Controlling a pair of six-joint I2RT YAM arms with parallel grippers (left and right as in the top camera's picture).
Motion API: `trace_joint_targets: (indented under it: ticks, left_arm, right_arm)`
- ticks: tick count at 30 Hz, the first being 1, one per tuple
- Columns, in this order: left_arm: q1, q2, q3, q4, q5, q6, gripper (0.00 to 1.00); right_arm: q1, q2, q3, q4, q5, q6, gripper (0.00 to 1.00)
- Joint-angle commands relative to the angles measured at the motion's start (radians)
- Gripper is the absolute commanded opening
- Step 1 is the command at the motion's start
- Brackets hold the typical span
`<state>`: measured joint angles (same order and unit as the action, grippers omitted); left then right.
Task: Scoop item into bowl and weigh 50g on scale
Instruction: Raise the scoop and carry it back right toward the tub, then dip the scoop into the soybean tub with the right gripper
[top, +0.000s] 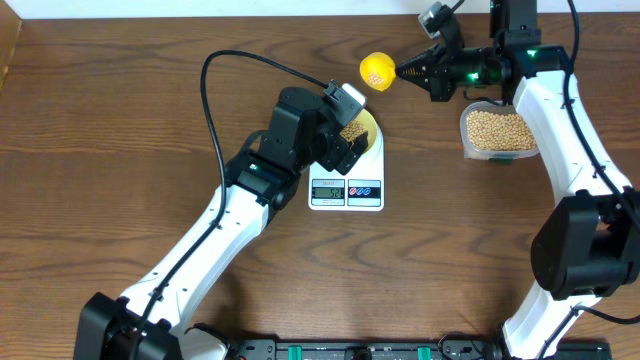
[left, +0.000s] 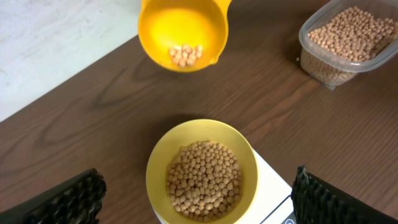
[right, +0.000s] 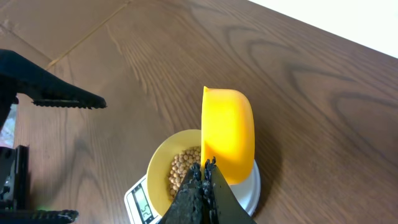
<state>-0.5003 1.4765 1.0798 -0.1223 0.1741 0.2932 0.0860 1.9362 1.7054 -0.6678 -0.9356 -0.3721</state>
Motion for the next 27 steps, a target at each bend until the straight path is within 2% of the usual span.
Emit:
trace_joint_targets:
  ticks: [1,13,22,27]
  left_arm:
    - [0.001,0.015,0.016,0.004,-0.002,0.013,0.98]
    - [0.001,0.016,0.016,-0.099,-0.002,0.013,0.98]
    - [0.001,0.016,0.016,-0.249,-0.002,0.013,0.98]
    - [0.001,0.016,0.016,-0.281,-0.002,0.013,0.98]
  right_arm:
    - [-0.014,-0.015,0.002,0.002,-0.027,0.022,0.01]
    - [-0.101,-0.015,0.002,-0.020,-0.074,0.205,0.01]
    - [-0.276,-0.018,0.002,-0.213,-0.072,0.219,0.01]
    - [-0.383,-0.024,0.002,-0.336,-0.063,0.218,0.02]
